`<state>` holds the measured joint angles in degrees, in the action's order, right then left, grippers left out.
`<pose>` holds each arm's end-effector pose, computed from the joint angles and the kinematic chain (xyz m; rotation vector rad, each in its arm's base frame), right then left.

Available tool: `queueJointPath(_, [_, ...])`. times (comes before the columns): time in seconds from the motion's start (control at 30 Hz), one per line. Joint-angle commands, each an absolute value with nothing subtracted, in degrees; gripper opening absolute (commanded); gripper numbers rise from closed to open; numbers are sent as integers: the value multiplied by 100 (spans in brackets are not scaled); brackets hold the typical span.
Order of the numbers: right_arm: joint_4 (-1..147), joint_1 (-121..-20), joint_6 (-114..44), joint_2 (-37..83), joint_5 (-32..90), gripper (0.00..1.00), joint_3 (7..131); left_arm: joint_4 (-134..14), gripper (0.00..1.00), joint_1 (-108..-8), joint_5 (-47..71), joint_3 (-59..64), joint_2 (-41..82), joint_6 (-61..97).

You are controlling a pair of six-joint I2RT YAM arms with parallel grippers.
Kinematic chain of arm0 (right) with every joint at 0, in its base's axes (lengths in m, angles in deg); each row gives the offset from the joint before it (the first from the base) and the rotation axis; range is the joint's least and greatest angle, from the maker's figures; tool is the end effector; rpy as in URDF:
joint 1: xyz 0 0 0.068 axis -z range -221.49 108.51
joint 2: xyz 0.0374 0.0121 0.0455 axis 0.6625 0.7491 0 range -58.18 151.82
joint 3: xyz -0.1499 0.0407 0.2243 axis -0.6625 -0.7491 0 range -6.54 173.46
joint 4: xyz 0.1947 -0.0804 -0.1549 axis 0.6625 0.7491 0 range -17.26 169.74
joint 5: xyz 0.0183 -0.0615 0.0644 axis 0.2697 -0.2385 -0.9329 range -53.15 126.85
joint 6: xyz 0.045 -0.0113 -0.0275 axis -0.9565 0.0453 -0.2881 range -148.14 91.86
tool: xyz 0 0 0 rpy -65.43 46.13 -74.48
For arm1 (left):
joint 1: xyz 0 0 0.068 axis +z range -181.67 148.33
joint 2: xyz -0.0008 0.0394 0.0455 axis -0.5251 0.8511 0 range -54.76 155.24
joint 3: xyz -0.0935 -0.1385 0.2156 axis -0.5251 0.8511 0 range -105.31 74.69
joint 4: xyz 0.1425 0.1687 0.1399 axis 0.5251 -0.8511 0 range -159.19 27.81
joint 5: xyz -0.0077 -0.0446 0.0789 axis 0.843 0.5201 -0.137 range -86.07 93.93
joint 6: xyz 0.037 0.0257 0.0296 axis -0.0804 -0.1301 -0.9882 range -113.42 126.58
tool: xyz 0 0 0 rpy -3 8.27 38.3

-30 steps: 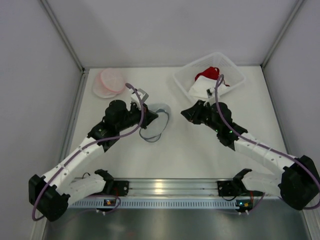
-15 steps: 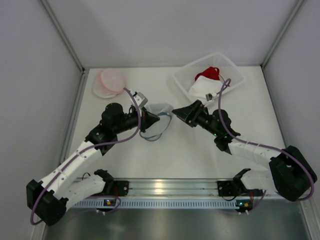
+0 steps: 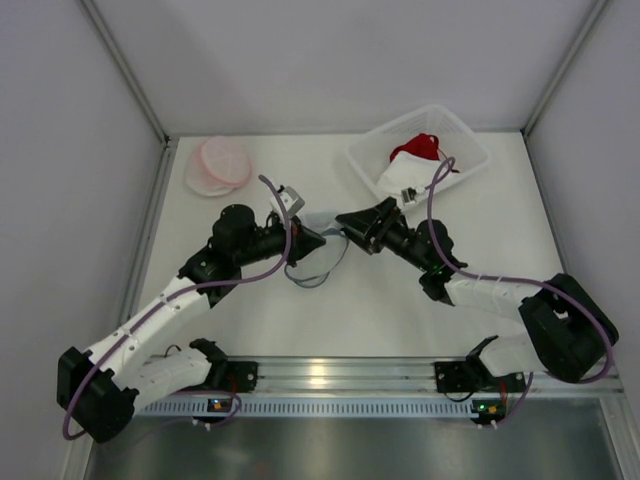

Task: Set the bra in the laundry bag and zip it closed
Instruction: Zip the laundry bag at the center of the board.

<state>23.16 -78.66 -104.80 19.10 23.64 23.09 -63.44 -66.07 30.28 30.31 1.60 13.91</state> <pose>0.2182 0.1754 0.2340 0.4080 1.7793 1.6851 0.1800 -0.1424 0.3169 0.7641 1.7134 -0.9240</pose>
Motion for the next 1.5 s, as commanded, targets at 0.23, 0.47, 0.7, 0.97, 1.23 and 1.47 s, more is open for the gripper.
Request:
queueJointPath(0.23, [2123,-7990,-10591,1618,2261,67,2650,-5832,0,-6683,2802,2995,176,1256])
queueJointPath(0.47, [2484,-8007,-10723,1398,2331,59,2598,-5832,0,-6692,2538,3013,281,1168])
queueJointPath(0.7, [3045,-8007,-10522,1319,2314,51,2756,-5832,0,-6709,2476,3040,264,1115])
queueJointPath(0.97, [3433,-8016,-10100,1459,2182,52,2729,-5832,0,-6709,2520,3022,141,1106])
queueJointPath(1.23, [3161,-8042,-9968,1486,2156,35,2809,-5832,0,-6709,2678,3004,176,1176])
queueJointPath(1.47, [3003,-8051,-9924,1389,2295,23,2686,-5841,0,-6709,2713,3031,185,1194])
